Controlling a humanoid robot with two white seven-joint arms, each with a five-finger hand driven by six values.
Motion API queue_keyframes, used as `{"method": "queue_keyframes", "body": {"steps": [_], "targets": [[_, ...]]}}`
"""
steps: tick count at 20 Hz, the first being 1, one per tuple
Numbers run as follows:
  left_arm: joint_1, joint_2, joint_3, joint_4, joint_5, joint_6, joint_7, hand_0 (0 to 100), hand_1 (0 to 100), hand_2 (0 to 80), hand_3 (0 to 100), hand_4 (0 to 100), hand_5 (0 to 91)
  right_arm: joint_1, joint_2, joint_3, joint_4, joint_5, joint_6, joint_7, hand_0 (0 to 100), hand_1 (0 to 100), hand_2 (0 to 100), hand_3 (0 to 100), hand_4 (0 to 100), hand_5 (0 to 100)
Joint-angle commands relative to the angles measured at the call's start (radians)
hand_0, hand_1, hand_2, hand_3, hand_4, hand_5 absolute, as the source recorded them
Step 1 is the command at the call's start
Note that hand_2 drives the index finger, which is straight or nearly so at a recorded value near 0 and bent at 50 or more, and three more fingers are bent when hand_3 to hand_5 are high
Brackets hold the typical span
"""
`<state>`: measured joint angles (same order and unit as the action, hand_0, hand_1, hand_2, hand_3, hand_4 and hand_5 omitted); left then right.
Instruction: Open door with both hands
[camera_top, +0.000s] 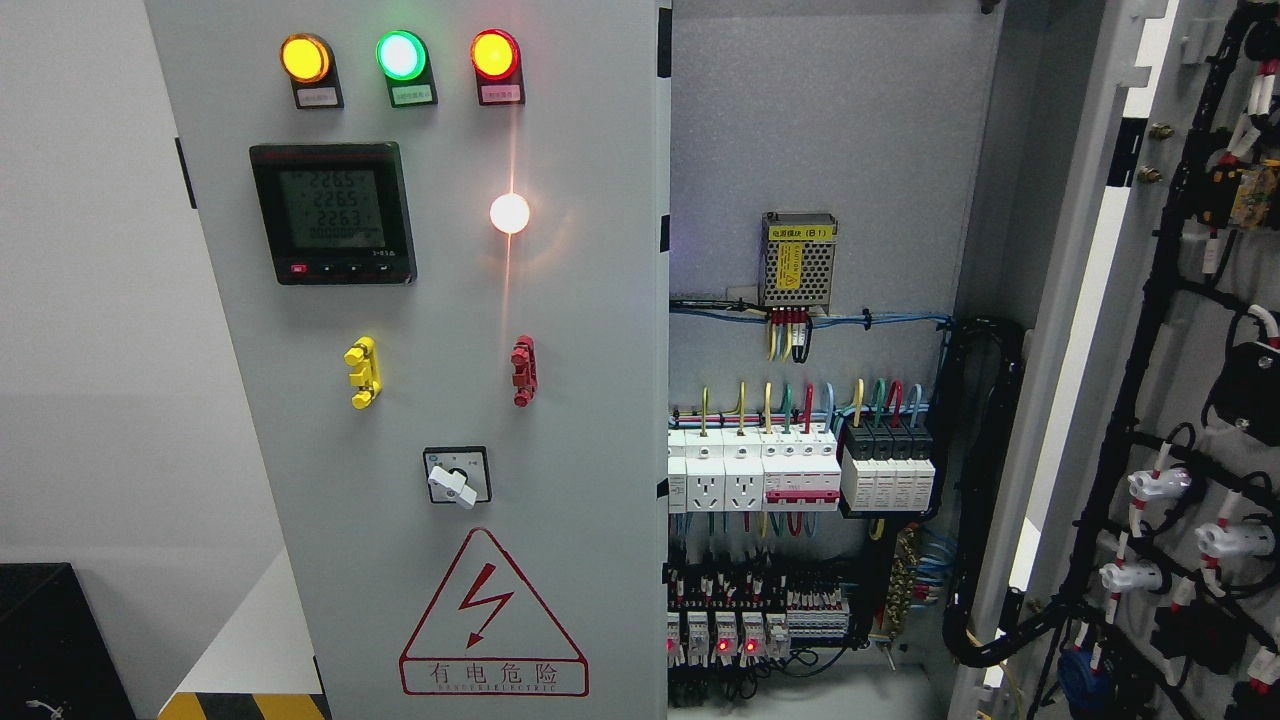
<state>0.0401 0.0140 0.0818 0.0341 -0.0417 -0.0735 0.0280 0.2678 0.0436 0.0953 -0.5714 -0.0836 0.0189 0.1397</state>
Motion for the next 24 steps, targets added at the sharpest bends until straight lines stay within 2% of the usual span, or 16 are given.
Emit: {"method": "queue_keyframes", "body": {"steps": [1,10,13,19,24], "targets": [[0.001,-0.017,0.039,0.027,0.000,-0.009,0.030,0,0,0.0,0,0,0.0,0.074,-0.034,-0.005,-0.362,-0.005,0.000,-0.005,19,0,0,0,0,0],[0.001,-0.038,0.039,0.013,0.008,-0.011,0.010,0,0,0.0,0,0,0.0,0.195,-0.045,0.003,-0.813,-0.007,-0.042,-0.005,19,0,0,0,0,0],[0.000,-0.054,0.039,0.007,0.008,-0.011,0.010,0,0,0.0,0,0,0.0,0.202,-0.056,0.000,-0.965,-0.007,-0.042,-0.005,19,0,0,0,0,0],[0.000,-0.063,0.039,0.000,0.008,-0.011,0.010,0,0,0.0,0,0,0.0,0.203,-0.099,0.007,-1.195,-0.007,-0.043,-0.008,19,0,0,0,0,0],[-0.002,-0.078,0.039,0.000,0.009,-0.011,0.010,0,0,0.0,0,0,0.0,0.217,-0.105,0.023,-1.343,-0.007,-0.043,-0.006,19,0,0,0,0,0]]}}
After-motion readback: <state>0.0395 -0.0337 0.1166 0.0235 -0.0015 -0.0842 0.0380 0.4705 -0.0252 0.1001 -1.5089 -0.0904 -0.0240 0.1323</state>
